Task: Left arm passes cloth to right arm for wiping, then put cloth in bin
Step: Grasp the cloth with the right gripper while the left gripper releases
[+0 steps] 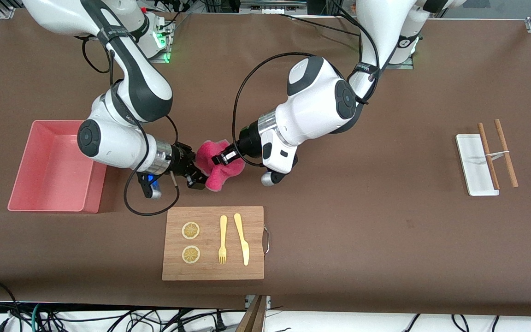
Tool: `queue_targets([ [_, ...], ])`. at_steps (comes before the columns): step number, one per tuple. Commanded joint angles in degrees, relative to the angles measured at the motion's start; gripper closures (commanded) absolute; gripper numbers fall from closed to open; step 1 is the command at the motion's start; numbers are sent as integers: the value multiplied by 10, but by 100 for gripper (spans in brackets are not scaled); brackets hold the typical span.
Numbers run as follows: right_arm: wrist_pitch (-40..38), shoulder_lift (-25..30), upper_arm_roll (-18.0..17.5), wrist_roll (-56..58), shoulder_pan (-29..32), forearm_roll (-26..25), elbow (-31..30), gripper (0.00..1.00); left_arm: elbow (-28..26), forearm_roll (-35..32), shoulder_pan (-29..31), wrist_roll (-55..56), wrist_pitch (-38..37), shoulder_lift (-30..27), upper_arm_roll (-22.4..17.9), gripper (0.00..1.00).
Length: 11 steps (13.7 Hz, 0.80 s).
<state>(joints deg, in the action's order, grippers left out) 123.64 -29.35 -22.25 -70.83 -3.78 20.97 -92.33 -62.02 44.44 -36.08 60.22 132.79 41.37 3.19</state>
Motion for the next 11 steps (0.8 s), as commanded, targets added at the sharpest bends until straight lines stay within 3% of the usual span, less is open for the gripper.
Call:
queue_targets([
  [1, -15, 6, -4, 2, 12, 47, -5, 100, 19, 13, 0, 0, -2, 10, -1, 100],
  [6, -16, 9, -3, 3, 14, 52, -3, 100, 19, 13, 2, 1, -2, 10, -1, 100],
  [8, -19, 11, -3, 3, 17, 51, -2, 100, 18, 13, 4, 1, -3, 9, -2, 75],
  [10, -21, 13, -3, 3, 17, 50, 0, 100, 16, 12, 11, 2, -9, 5, -2, 72],
  [11, -24, 14, -3, 12, 17, 44, 0, 100, 16, 12, 18, 2, -10, 2, -1, 64],
])
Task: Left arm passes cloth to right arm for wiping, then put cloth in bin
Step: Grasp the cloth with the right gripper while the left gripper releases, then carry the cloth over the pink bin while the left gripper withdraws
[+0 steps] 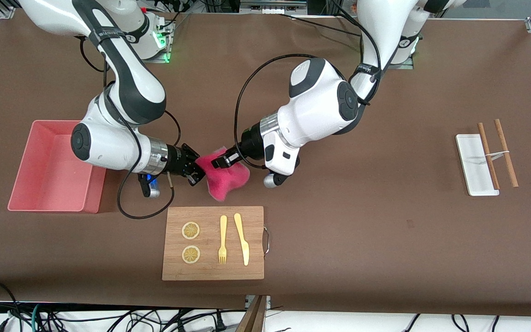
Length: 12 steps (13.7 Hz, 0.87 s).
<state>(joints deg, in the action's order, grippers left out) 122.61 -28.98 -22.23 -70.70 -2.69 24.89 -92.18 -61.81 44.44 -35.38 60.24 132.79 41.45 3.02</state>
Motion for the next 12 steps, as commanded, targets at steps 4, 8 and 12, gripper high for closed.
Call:
queue_targets([
  [4, -114, 36, 24, 120, 10, -12, -2, 100, 16, 10, 48, -4, -60, -4, 1, 41],
  [8, -245, 67, 141, 378, 26, -89, 0, 100, 4, 6, 102, -62, -130, -24, -3, 0],
  [12, -333, 82, 252, 593, 28, -160, 15, 100, -76, -107, 166, -121, -217, -100, -5, 0],
])
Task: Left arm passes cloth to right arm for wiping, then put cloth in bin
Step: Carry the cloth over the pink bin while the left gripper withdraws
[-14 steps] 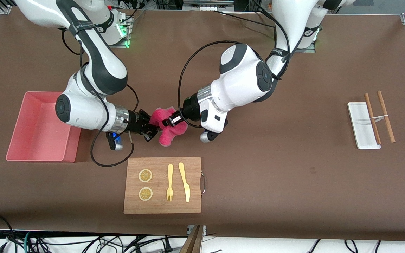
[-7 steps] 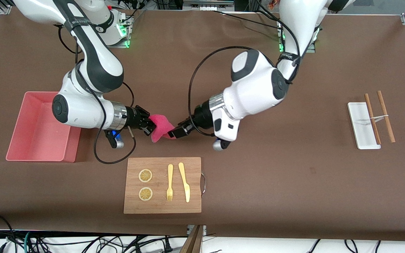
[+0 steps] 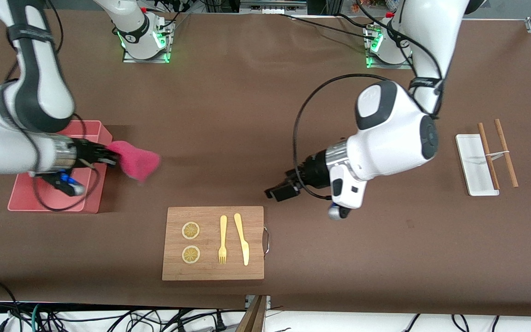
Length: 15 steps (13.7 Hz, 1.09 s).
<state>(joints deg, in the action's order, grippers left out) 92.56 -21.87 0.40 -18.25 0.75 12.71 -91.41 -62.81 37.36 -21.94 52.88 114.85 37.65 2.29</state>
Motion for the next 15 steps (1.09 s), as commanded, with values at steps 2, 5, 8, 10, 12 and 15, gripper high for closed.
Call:
queue_targets([
  [2, -40, 16, 70, 160, -7, -79, 8, 100, -68, -68, 69, -121, -124, -88, 1, 0],
  [5, -37, 14, 124, 271, -1, -126, 4, 100, -102, -137, 117, -219, -227, -157, 2, 0],
  [8, 4, 3, 154, 340, 6, -155, -4, 100, -263, -234, 135, -306, -225, -293, 2, 0],
  [10, 40, -13, 171, 375, 6, -155, -5, 100, -338, -328, 135, -313, -212, -351, 5, 0],
  [12, 77, -42, 174, 379, 6, -155, -10, 100, -375, -406, 135, -313, -203, -372, 8, 0],
  [15, 146, -77, 173, 379, 6, -155, -30, 100, -380, -435, 155, -335, -200, -370, 7, 0],
])
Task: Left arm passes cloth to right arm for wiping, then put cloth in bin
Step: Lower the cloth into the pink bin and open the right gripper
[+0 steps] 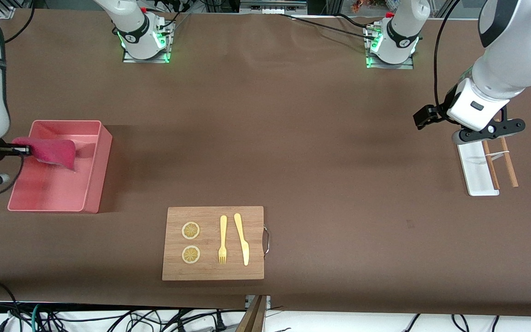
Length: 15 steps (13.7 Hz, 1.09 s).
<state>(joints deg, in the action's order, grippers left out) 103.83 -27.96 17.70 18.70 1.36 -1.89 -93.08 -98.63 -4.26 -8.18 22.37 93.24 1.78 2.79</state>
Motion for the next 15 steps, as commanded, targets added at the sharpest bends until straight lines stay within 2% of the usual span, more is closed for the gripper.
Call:
queue_targets([
  [1, 50, -23, 0, 9, 0, -8, -20, 100, -21, -18, 23, -41, 21, -9, 2, 0],
  [3, 68, -39, -2, 7, 0, -4, -22, 100, -17, -11, 29, -46, 32, -4, 1, 0],
  [4, 88, -51, -2, 7, 0, -3, -26, 88, -13, -10, 31, -46, 32, 1, 1, 0],
  [5, 114, -56, -3, 7, 0, -3, -32, 20, -10, -10, 33, -46, 33, 2, 1, 0],
  [6, 122, -54, -3, 6, -1, 0, -38, 0, -7, -9, 33, -46, 34, 4, 0, 0],
  [8, 112, -27, -6, 4, 0, 4, -35, 0, 9, -9, 36, -49, 36, 16, -2, 0],
  [11, 74, 39, -35, 4, -1, 2, -34, 0, 32, 24, 57, -63, 36, 26, -2, 0],
  [13, 51, 87, -66, 4, -1, -1, -35, 0, 33, 30, 68, -70, 37, 29, -2, 0],
  [15, 43, 124, -79, 8, -1, 1, -38, 0, 32, 51, 71, -71, 36, 30, -2, 0],
])
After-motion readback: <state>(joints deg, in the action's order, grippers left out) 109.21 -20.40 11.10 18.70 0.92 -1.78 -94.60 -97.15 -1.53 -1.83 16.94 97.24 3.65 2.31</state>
